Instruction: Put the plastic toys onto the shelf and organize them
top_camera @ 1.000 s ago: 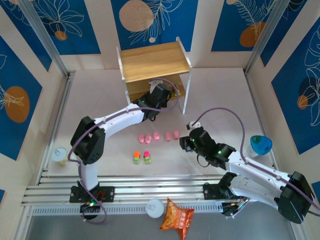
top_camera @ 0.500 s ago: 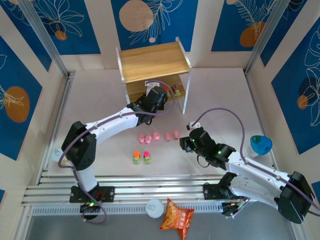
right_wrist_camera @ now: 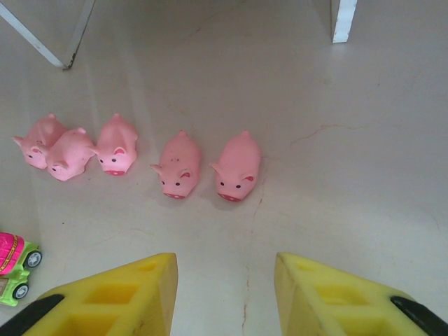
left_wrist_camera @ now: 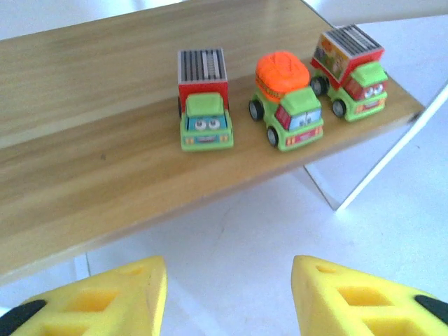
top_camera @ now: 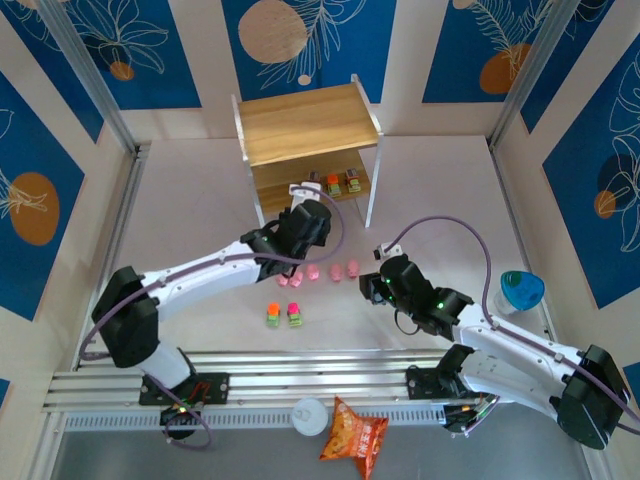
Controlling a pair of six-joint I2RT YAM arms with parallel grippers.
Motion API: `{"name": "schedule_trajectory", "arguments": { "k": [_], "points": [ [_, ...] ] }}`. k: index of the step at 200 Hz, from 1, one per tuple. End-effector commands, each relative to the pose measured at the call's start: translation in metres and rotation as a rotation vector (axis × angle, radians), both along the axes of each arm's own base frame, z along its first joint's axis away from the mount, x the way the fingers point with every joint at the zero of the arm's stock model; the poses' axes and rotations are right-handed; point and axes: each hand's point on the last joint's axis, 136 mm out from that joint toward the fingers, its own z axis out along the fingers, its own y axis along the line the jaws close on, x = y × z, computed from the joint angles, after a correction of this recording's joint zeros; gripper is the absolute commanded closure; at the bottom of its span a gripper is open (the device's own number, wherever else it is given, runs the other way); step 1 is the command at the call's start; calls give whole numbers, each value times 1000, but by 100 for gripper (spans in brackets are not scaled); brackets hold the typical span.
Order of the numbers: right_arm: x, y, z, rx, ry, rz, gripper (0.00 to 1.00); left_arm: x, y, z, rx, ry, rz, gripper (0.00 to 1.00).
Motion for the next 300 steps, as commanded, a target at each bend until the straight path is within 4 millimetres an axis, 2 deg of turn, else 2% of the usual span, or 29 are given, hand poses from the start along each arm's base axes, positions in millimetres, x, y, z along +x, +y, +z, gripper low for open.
{"name": "schedule_trajectory", "arguments": {
  "k": [1, 47, 139, 183, 230, 265, 300],
  "points": [
    [-2, 5, 2, 18, -16, 28, 58, -15, 14, 7, 11, -27, 24, 49],
    [-7, 13, 4, -5, -41, 61, 55, -49, 29, -6, 34, -14, 24, 49],
    [-13, 29, 1, -56, -57, 112, 40, -109, 68, -58, 95, 50, 34, 46],
    [-12, 29, -4, -96, -45, 106, 38, -138, 86, -85, 101, 105, 39, 46],
    [-13, 29, -3, -101, -50, 108, 31, -155, 81, -110, 130, 144, 17, 46],
    [-13, 28, -4, -104, -49, 104, 31, -167, 81, -127, 118, 162, 21, 46],
    [-14, 27, -4, -105, -49, 102, 31, -172, 91, -143, 103, 174, 56, 47]
  ]
}}
